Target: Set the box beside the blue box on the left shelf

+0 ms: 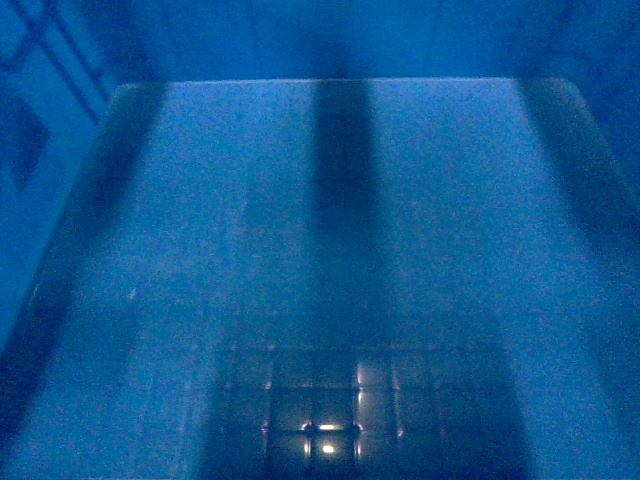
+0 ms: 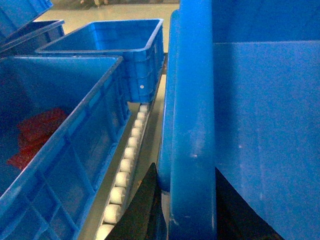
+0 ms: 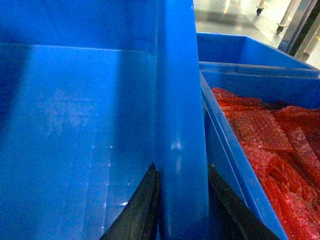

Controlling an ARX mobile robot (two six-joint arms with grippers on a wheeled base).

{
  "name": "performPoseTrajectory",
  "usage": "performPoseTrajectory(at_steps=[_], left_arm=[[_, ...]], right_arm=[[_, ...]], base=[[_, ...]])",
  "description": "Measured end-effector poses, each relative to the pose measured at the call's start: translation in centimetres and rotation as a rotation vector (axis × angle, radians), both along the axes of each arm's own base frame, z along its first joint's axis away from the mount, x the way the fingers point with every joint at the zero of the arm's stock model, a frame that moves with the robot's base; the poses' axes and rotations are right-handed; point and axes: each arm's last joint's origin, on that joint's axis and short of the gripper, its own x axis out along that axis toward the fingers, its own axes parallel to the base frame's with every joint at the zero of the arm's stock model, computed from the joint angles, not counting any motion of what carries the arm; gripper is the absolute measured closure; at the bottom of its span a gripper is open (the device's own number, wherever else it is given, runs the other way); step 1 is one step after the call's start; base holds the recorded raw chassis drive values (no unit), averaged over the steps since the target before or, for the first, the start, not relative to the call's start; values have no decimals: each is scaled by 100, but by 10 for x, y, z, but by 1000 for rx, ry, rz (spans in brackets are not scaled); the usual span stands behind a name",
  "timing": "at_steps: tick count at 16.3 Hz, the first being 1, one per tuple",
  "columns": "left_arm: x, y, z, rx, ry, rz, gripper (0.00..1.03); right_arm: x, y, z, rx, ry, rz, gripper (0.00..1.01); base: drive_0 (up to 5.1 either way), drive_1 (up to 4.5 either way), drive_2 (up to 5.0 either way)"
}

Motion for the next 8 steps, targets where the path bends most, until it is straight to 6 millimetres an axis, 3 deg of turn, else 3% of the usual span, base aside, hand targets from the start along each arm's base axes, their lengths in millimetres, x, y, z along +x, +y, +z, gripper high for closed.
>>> performPoseTrajectory(at_steps=[8], left_arm=[[0, 0, 0, 0, 0, 0, 86]], right_arm=[[0, 0, 0, 0, 0, 0, 82]], base=[[0, 0, 0]])
